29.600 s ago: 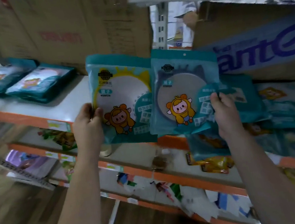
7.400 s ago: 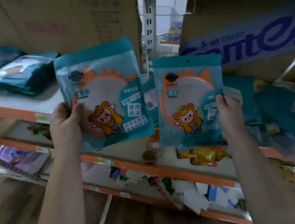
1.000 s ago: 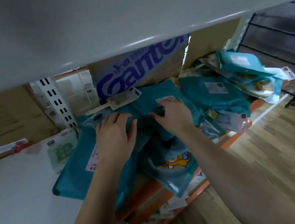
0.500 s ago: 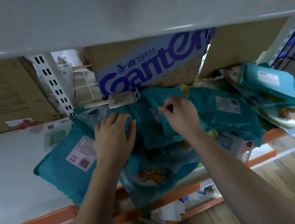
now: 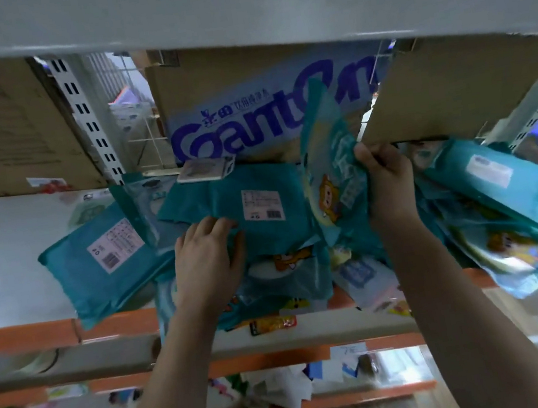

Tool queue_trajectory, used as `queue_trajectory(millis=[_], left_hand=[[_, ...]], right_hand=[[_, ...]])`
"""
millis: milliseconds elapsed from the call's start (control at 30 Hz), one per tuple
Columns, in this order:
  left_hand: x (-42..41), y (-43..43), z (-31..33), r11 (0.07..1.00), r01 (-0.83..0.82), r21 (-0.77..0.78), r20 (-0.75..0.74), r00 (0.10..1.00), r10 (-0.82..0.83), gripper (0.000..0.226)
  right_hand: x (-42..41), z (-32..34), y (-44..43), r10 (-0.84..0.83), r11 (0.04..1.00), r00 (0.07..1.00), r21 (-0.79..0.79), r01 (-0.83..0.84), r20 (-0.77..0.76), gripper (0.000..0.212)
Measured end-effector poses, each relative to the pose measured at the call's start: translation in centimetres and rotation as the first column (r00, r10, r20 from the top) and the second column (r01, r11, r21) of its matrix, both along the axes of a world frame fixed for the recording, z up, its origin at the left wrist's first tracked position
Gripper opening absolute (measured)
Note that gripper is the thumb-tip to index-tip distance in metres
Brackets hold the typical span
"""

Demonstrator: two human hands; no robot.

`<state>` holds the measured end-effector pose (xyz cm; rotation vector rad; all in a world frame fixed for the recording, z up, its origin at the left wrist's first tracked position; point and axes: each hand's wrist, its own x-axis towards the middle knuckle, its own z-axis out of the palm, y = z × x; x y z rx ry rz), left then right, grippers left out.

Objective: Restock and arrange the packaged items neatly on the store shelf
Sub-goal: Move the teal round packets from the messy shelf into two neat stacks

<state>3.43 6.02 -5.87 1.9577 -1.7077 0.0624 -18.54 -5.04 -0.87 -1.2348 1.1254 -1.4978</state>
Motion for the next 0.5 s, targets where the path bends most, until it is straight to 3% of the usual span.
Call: queue_trajectory(millis=[133, 267, 400, 500], left_hand=[[-1.5, -0.4, -0.1, 1.0, -0.011, -0.004, 0.004, 1.0, 0.011, 0.024], [-2.8, -1.6, -0.2, 0.999, 0.034, -0.007, -0.013, 0.999, -0.034, 0.024], [-4.5, -3.7, -0.7, 0.995, 0.077, 0.066, -0.02, 0.997, -0.076, 0.026], [-5.6, -5.5, -1.2, 0.977, 0.127, 0.174, 0.02, 0.991, -0.132, 0.033]], right_hand=[[-3.9, -1.1, -0.4, 0.032, 0.99, 0.953, 0.125, -0.073, 0.3, 0.023], [-7.3, -2.6, -0.4, -0.031, 0.948, 0.901, 0.298, -0.11, 0.433, 0.011], [-10.4, -3.9, -0.3, -0.009, 0.884, 0.925, 0.436, -0.17, 0.379, 0.02], [-11.7, -4.2, -0.1, 0.069, 0.877, 0.983, 0.459, -0.142, 0.172, 0.019]])
